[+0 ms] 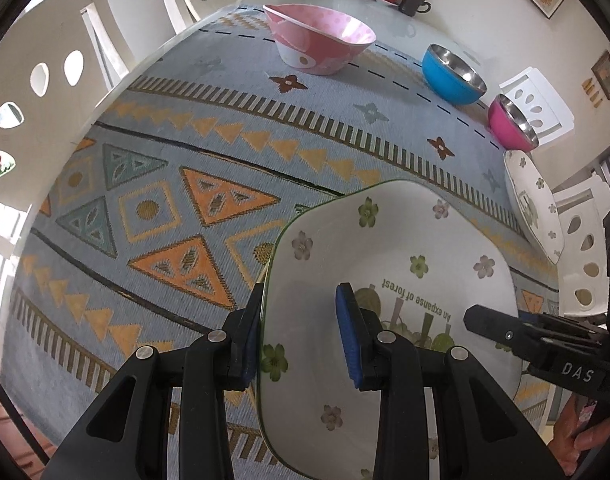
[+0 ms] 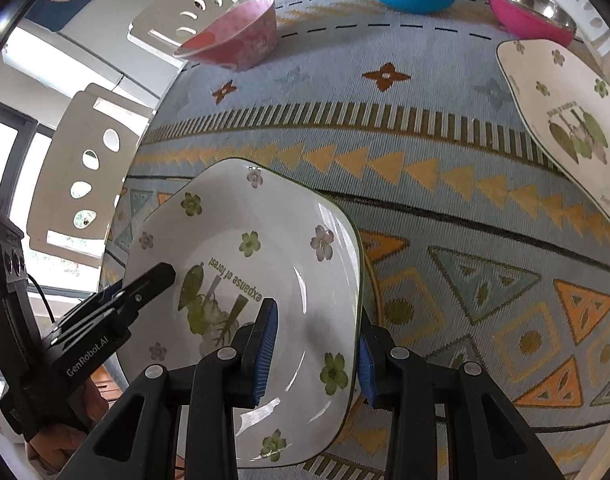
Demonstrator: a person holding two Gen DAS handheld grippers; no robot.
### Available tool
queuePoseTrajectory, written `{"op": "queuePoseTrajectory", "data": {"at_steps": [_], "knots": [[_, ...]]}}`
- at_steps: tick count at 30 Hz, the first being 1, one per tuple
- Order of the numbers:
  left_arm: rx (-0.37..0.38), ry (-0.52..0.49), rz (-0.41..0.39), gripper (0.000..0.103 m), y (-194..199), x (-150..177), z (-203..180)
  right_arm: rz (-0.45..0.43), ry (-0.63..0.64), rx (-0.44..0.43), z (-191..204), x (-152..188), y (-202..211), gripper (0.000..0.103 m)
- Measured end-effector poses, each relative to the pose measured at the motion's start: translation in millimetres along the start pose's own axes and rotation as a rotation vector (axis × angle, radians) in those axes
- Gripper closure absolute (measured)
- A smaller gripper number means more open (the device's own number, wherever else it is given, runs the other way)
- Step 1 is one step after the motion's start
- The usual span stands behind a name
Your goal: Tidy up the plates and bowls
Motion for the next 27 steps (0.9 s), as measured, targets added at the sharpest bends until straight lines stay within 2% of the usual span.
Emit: {"op": "queuePoseTrajectory", "data": {"at_steps": [27], "knots": [[0.012,0.004,0.11,0.071,-4.6,-1.7,1.9,0.075,-0.002,0.048,-1.7,2.2,-7.1,0.067]]}}
Point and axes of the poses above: each gripper's, at about its wrist camera, not at the fingertips, and y roughly against the way its jaws point, z to its left, x to its underside, the point moved 4 cm from there along -y, roughly the way its jaws point, and after that the axes turned 11 degrees about x, right-handed, at the moved point
